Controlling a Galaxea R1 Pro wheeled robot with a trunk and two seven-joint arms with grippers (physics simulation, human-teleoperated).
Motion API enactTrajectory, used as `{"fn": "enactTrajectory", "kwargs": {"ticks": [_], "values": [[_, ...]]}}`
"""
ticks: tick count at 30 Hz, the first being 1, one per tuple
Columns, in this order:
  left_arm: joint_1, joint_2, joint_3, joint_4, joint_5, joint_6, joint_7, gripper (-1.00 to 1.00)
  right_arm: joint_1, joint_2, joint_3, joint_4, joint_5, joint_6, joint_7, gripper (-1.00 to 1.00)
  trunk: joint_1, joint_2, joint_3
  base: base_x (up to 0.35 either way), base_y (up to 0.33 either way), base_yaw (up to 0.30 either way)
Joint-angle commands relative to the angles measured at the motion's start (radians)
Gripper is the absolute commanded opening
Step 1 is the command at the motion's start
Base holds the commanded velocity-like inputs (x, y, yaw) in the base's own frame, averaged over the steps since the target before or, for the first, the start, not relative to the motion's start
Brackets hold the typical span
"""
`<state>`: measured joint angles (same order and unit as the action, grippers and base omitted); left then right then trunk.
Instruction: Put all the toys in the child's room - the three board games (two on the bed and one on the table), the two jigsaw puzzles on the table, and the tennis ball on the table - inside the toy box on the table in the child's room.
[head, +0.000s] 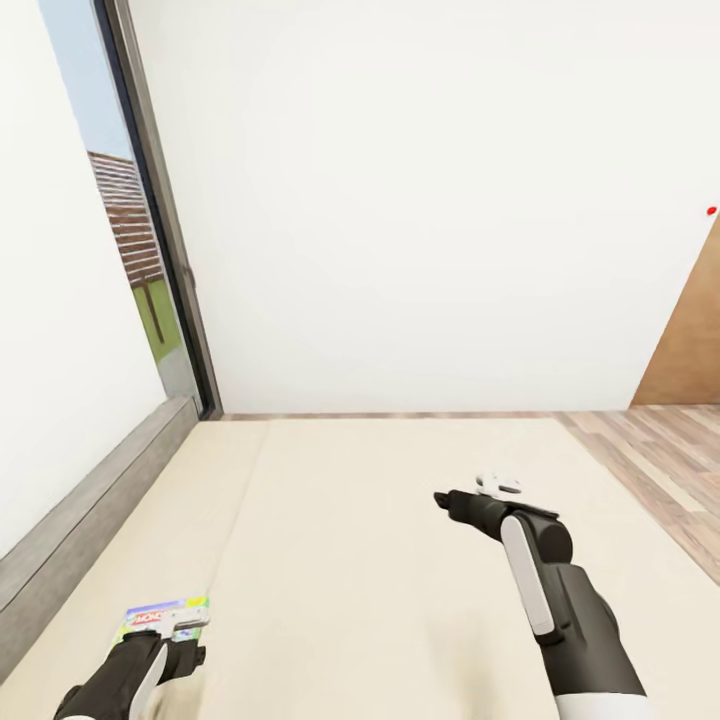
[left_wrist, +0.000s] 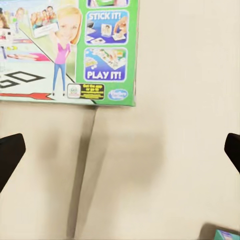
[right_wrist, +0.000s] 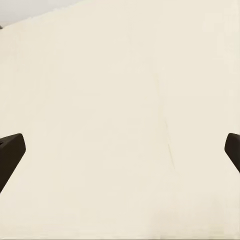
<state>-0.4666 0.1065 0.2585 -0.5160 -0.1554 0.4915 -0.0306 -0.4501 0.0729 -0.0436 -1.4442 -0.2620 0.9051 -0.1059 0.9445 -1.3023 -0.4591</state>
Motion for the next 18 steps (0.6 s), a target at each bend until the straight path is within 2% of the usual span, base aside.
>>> {"fn": "enactTrajectory", "kwargs": {"ticks": [1, 5, 11, 14, 15, 18], "values": [[0.000, -0.001, 0.004, 0.000, -0.008, 0.004, -0.004, 1.00, -0.001, 0.001, 0.007, -0.002, -0.010, 0.011, -0.010, 1.00, 0.000, -0.001, -0.003, 0.000, 0.000, 0.000], [-0.001, 0.000, 0.003, 0.042, -0.009, 0.003, -0.006, 1.00, -0.001, 0.001, 0.036, -0.003, -0.010, 0.041, -0.009, 1.00, 0.000, -0.001, -0.009, 0.000, 0.000, 0.000], [0.000, 0.013, 0.004, 0.132, -0.008, -0.062, -0.024, 1.00, -0.001, 0.001, 0.040, -0.004, -0.023, 0.048, -0.009, 1.00, 0.000, -0.001, -0.018, 0.000, 0.000, 0.000], [0.000, 0.010, 0.000, 0.154, -0.009, -0.075, -0.035, 1.00, -0.001, 0.000, 0.040, -0.004, -0.031, 0.049, -0.009, 1.00, 0.000, -0.001, -0.022, 0.000, 0.000, 0.000], [0.000, 0.008, -0.003, 0.156, -0.011, -0.076, -0.036, 1.00, -0.001, 0.000, 0.040, -0.004, -0.032, 0.049, -0.009, 1.00, 0.000, -0.001, -0.024, 0.000, 0.000, 0.000], [0.000, 0.007, -0.043, 0.162, -0.019, -0.080, -0.044, 1.00, -0.001, 0.000, 0.039, -0.004, -0.034, 0.049, -0.010, 1.00, 0.000, -0.001, -0.029, 0.000, 0.000, 0.000]]}}
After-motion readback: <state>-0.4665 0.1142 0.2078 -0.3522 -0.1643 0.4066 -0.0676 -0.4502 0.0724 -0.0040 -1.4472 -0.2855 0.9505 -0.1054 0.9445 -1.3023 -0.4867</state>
